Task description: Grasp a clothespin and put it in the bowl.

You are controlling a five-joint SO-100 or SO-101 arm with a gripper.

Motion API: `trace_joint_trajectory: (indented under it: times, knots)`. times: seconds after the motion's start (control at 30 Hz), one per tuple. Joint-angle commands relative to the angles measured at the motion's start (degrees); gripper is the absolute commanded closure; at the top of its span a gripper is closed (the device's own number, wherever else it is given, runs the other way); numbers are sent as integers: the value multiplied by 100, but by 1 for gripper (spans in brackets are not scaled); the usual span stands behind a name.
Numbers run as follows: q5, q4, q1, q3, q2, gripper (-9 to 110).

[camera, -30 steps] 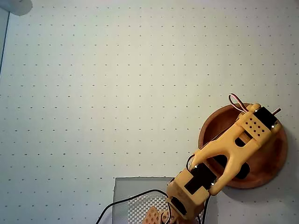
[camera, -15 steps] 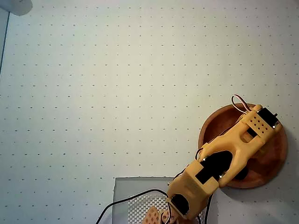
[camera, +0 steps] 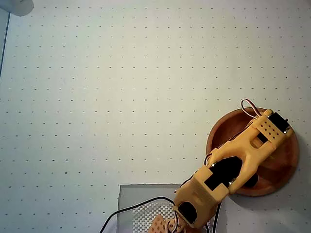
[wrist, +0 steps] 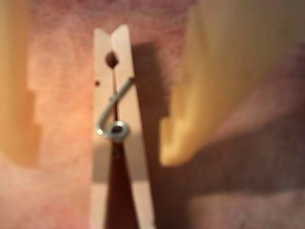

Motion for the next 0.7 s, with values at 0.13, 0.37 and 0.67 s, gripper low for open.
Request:
trace_joint_trajectory:
  times: [0.13,0.37,0.67]
  knots:
    - [-18,18,-176,-97,1538,93]
    - [53,44,-896,-62,2909,105]
    - [457,0,-2646,-158,4975,104]
